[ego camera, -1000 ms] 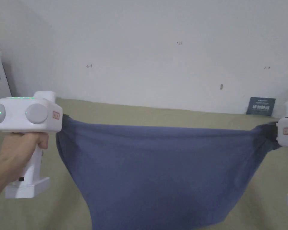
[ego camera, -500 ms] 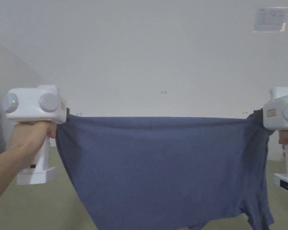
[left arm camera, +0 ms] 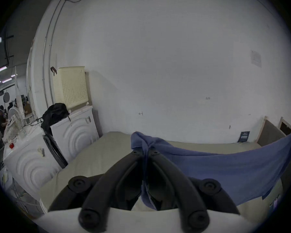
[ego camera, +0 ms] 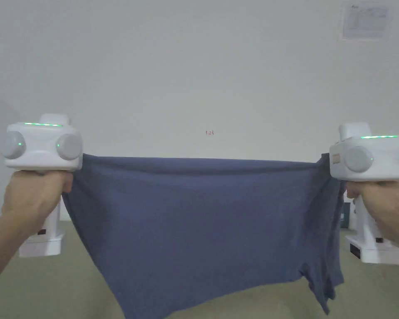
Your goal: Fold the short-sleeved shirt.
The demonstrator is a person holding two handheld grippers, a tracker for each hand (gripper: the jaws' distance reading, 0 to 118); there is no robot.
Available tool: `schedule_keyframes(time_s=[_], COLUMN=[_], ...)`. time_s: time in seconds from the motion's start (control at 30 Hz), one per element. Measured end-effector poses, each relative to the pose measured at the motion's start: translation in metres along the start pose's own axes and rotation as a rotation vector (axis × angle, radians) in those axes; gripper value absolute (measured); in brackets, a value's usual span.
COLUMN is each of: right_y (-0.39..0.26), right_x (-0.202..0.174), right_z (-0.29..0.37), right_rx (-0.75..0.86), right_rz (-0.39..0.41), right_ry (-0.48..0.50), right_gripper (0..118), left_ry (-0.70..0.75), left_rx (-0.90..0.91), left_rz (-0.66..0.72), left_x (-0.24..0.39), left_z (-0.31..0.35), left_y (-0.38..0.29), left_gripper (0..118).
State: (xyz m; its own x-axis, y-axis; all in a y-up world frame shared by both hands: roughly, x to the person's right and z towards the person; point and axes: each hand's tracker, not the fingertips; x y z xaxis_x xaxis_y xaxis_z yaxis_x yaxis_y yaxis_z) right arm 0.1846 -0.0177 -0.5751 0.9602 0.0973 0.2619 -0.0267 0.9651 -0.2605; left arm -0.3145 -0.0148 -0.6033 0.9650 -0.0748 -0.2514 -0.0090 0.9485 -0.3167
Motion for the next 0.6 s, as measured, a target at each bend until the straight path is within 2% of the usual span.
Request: schedule_keyframes(time_s=[0.13,0.23,0.33,0.43,0.47,0.5,0.57,0.6], right_y=[-0.039,-0.088,-0.143,-0.195,-0.141,-0.143,-0.145,-0.207], right_x=[-0.015,-0.028,-0.036,-0.041,-0.035,-0.035,-0.036,-0.034], right_z=[-0.041,-0.063,-0.076,-0.084,-0.073,-0.073,-0.072,-0.077], right_rx=[-0.023,-0.105,-0.179,-0.258,-0.269,-0.311,-0.344,-0.328], right_rz=[0.001,0.033,0.019,0.036,0.033,0.021,-0.009,-0.016], right_ry=[-0.007,0.007,0.018,0.02,0.018,0.015,0.03,0.113], right_gripper=[14,14,14,14,14,14,14,14], left_ry=[0.035,0.063,0.027,0.0,-0.009,-0.014,-0.032,-0.038], left_rx=[-0.015,-0.046,-0.138,-0.217,-0.241,-0.256,-0.272,-0.284], left_rz=[-0.048,-0.122,-0.096,-0.102,-0.129,-0.126,-0.129,-0.133], left_x=[0.015,0.022,0.021,0.017,0.015,0.012,0.004,0.0], left_z=[-0.042,-0.068,-0.086,-0.092,-0.09,-0.088,-0.075,-0.068], left_y=[-0.044,-0.089,-0.138,-0.188,-0.205,-0.218,-0.242,-0.251], left_gripper=[5,5,5,5,5,5,5,5])
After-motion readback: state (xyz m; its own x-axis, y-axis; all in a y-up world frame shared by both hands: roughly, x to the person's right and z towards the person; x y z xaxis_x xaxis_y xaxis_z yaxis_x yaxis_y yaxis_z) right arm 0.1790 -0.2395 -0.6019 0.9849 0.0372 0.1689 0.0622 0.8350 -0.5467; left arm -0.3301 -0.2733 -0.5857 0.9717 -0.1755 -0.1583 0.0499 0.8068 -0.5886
